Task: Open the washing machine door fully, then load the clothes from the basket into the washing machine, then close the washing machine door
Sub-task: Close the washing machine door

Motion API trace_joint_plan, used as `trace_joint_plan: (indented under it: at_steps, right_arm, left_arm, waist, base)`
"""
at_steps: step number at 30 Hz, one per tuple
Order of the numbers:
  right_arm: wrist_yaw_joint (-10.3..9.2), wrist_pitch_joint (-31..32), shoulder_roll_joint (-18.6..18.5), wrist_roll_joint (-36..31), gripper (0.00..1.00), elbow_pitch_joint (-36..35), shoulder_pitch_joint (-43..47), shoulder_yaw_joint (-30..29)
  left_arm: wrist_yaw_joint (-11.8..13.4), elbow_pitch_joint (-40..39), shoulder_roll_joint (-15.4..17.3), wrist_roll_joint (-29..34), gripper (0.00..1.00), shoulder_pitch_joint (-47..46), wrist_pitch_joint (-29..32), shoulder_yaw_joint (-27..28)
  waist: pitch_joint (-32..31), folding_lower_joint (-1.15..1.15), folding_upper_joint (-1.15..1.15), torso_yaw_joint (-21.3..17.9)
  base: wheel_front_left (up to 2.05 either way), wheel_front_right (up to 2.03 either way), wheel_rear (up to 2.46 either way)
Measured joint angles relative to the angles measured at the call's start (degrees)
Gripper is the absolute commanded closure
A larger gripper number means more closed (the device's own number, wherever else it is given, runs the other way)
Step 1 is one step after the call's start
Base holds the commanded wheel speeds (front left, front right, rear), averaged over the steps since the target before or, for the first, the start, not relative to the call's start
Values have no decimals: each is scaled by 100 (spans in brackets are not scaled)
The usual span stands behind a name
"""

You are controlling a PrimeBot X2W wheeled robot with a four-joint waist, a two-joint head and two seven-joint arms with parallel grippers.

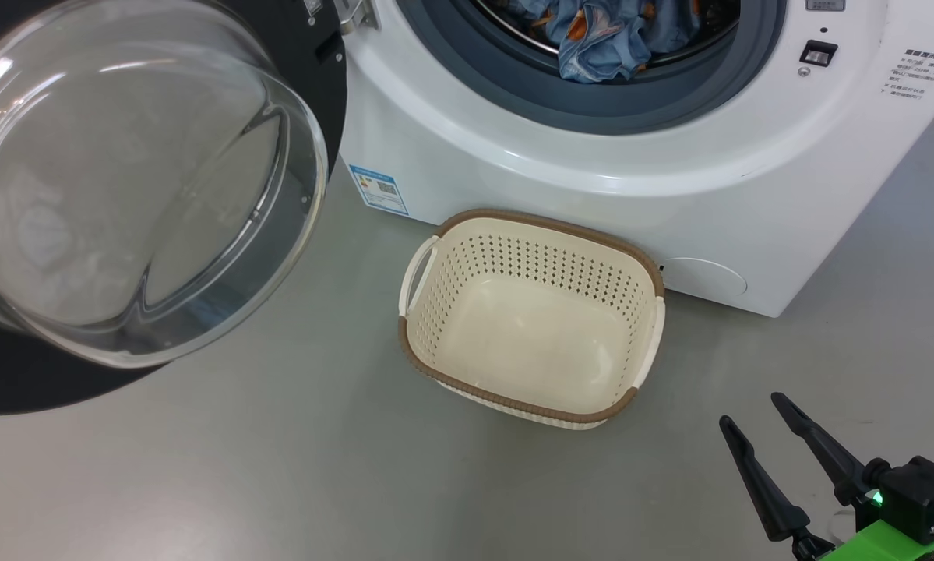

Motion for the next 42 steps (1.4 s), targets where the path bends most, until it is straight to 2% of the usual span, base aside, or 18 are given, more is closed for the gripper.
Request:
trace_joint_plan:
  at_steps: [13,21,24,29,42]
  right_arm:
    - [0,0,71,0,0,18,-116,-37]
    - [0,0,190,-1,0,41,-79,-63]
    - [0,0,232,-1,0,44,-62,-65]
    - [0,0,283,-1,0,58,-49,-73]
    - [0,0,445,-2,0,79,131,-126]
  left_arm:
    - [30,-443,171,-438,100,283,1083,-186]
    - [53,-1124,300,-666,100,731,1934,-371]
    - [51,-1410,260,-831,100,820,2216,-438]
    - [23,-1841,-1,-1003,100,949,2755,-709]
    - [25,-3109,122,-1637,100,1355,3844,-921]
  waist:
    - [-154,0,0,-41]
    - [-343,-1,0,-42]
    - [-397,0,0,-28]
    - [-488,0,0,-16]
    - [-694,0,0,-78]
  base:
    - [0,0,0]
    - [0,0,0]
    - [0,0,0]
    - [0,0,0]
    - [0,0,0]
